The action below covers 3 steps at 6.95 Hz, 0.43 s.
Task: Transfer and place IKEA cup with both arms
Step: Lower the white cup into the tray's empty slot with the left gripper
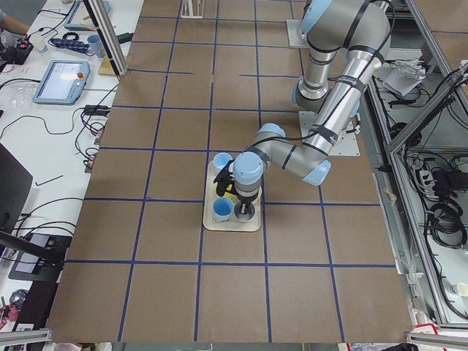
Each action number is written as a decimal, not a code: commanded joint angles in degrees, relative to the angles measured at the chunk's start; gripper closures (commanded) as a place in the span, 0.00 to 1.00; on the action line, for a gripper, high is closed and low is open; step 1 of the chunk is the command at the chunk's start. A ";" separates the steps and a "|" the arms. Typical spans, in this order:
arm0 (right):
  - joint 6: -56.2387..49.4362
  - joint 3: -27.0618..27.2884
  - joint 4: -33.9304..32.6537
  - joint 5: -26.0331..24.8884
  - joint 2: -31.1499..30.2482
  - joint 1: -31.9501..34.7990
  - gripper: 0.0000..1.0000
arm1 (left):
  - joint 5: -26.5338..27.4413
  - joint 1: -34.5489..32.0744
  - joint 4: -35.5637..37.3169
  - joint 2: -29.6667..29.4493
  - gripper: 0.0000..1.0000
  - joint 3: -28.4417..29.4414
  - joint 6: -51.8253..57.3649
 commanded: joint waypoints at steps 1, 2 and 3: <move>0.09 0.03 -0.02 0.00 -0.30 0.01 0.00 | 0.02 -0.13 -0.17 0.11 0.17 0.05 -0.07; 0.09 0.03 -0.02 0.00 -0.39 0.01 0.00 | 0.19 -0.13 -0.52 0.55 0.15 0.40 -0.16; 0.18 0.20 -0.11 0.00 -0.65 0.01 0.00 | 0.28 -0.31 -0.87 0.64 0.15 0.84 -0.77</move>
